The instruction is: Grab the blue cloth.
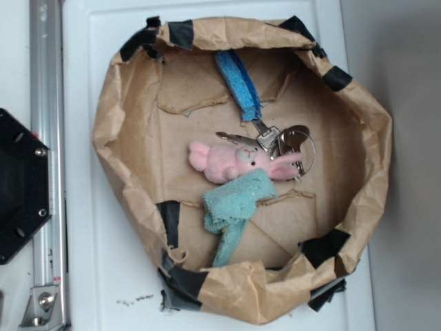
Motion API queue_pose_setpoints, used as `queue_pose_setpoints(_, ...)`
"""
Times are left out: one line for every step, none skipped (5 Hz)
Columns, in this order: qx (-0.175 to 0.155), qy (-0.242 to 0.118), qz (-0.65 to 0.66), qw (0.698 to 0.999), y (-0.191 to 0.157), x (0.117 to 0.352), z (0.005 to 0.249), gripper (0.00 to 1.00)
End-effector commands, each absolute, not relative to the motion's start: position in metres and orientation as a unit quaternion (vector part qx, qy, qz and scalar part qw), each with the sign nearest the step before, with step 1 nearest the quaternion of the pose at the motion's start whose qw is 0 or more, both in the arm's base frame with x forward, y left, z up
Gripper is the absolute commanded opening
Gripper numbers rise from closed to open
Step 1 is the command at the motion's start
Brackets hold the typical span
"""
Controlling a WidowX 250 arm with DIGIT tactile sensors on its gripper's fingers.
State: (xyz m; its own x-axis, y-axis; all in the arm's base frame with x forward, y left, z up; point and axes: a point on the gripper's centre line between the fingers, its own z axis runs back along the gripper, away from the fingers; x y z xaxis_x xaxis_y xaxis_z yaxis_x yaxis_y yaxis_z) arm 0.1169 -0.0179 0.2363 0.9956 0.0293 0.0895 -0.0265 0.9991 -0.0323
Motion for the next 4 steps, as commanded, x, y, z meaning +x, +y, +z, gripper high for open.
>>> queue_pose_setpoints(-0.016,-0.045,0.014,0.999,-0.018,0.117,0.236,1.00)
queue_pose_setpoints(-0.024,-0.036,0.086,0.995,-0.022,0.150,0.229,1.00)
queue_pose_setpoints(-0.051,-0.054,0.157,0.985,-0.026,0.176,0.219,1.00)
queue_pose_setpoints(-0.055,-0.071,0.244,0.966,-0.019,0.198,0.203,1.00)
